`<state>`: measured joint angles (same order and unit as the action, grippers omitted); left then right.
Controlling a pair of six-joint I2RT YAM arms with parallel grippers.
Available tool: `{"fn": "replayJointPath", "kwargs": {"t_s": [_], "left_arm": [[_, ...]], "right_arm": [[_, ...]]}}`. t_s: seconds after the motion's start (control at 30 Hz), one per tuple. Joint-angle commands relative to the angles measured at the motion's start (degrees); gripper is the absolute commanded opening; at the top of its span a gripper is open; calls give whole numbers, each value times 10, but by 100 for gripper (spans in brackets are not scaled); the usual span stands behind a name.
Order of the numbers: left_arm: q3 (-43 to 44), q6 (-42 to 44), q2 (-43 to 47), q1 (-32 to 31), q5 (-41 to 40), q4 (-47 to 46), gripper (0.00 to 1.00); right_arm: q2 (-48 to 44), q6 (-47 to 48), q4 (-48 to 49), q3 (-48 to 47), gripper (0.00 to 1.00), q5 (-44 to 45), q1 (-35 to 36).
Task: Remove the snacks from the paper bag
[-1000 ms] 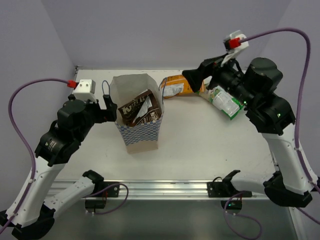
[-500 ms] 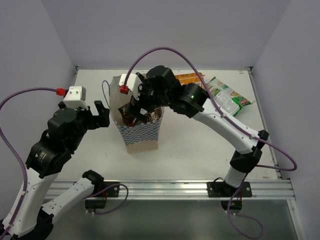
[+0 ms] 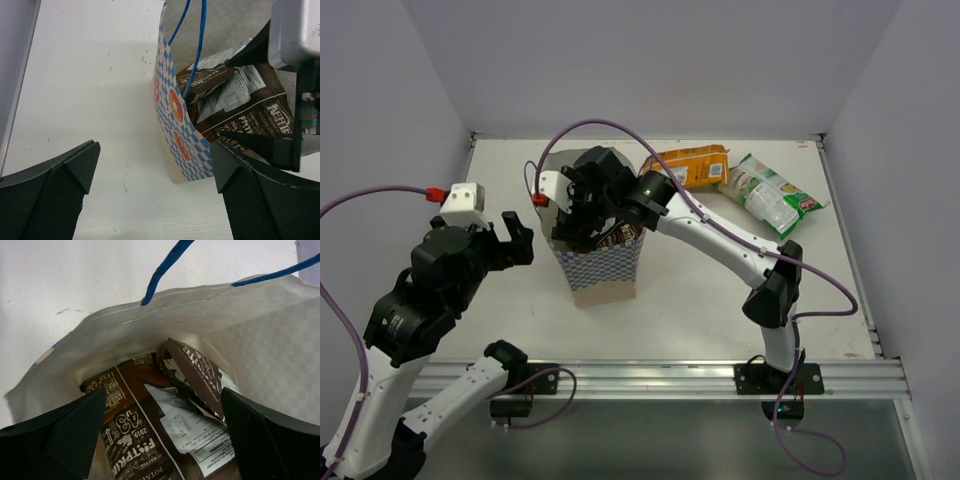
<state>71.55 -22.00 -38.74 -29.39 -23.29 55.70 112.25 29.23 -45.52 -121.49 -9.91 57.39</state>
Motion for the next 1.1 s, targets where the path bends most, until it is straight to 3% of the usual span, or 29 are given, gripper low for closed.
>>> {"fn": "replayJointPath", "kwargs": {"t_s": [0.0, 0.3, 0.8, 0.97, 1.0, 1.07], "left_arm": [[13, -16, 5, -1, -7, 15, 100], [12, -23, 11, -1, -8, 26, 100], [10, -19, 2, -1, -18, 26, 100], [10, -19, 1, -1, -15, 27, 100], [10, -20, 2, -1, -16, 27, 100], [10, -21, 2, 0, -15, 28, 100]], "right_arm": [[2, 11, 57, -1, 99, 0, -8], [15, 9, 132, 17, 99, 22, -20], [64, 36, 94, 17, 95, -15, -37], [79, 45, 97, 7, 76, -2, -39], [79, 46, 101, 6, 64, 0, -39], [78, 52, 102, 1, 52, 10, -39]]}}
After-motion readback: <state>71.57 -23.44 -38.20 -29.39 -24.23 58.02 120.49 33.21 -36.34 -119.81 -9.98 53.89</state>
